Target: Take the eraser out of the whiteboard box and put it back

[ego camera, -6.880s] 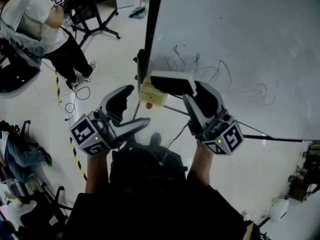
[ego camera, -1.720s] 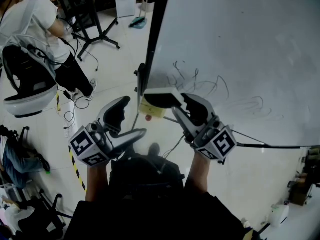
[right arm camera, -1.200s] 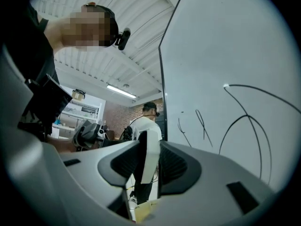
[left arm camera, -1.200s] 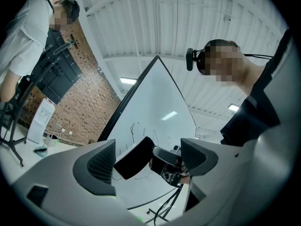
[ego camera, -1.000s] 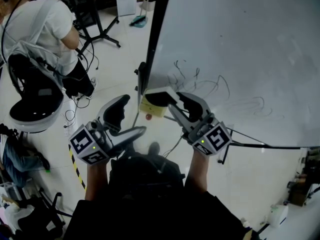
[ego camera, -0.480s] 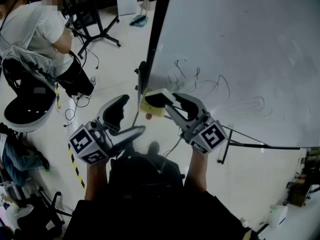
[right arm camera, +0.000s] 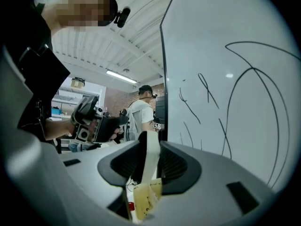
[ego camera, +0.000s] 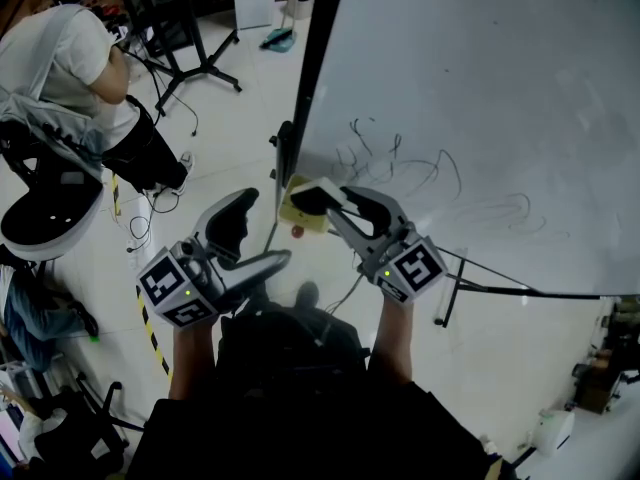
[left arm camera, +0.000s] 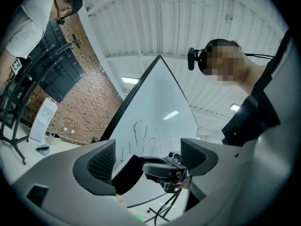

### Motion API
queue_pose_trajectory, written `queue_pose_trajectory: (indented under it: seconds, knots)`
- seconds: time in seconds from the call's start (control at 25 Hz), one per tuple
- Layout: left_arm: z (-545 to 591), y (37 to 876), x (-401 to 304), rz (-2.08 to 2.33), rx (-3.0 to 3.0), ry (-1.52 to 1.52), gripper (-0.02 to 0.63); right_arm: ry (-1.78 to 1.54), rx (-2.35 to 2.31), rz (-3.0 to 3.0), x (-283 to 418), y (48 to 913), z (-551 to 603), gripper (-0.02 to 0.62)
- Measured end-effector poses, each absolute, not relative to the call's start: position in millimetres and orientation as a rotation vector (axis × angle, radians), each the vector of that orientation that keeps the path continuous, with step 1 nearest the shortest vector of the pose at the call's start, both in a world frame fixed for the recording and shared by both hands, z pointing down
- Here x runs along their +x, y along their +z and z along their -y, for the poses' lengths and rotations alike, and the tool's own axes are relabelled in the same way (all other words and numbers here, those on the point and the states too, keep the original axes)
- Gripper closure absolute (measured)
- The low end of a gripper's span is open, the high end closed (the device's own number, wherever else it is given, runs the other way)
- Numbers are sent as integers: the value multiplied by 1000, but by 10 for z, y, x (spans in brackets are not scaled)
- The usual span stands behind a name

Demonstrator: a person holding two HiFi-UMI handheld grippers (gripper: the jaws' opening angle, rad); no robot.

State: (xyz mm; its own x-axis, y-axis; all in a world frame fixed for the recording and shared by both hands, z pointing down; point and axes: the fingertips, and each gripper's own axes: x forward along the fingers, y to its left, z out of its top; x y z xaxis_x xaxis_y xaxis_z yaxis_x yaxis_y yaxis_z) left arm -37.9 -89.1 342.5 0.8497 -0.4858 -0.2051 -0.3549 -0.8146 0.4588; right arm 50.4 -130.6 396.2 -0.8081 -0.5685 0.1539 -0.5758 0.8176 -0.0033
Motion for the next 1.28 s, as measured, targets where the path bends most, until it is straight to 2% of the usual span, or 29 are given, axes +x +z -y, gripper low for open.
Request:
queue_pose_trajectory:
  seconds: [1.28]
  knots:
    - [896,3470,-389,629,2602,-423,176,102,799,2649,342,4839,1372,443]
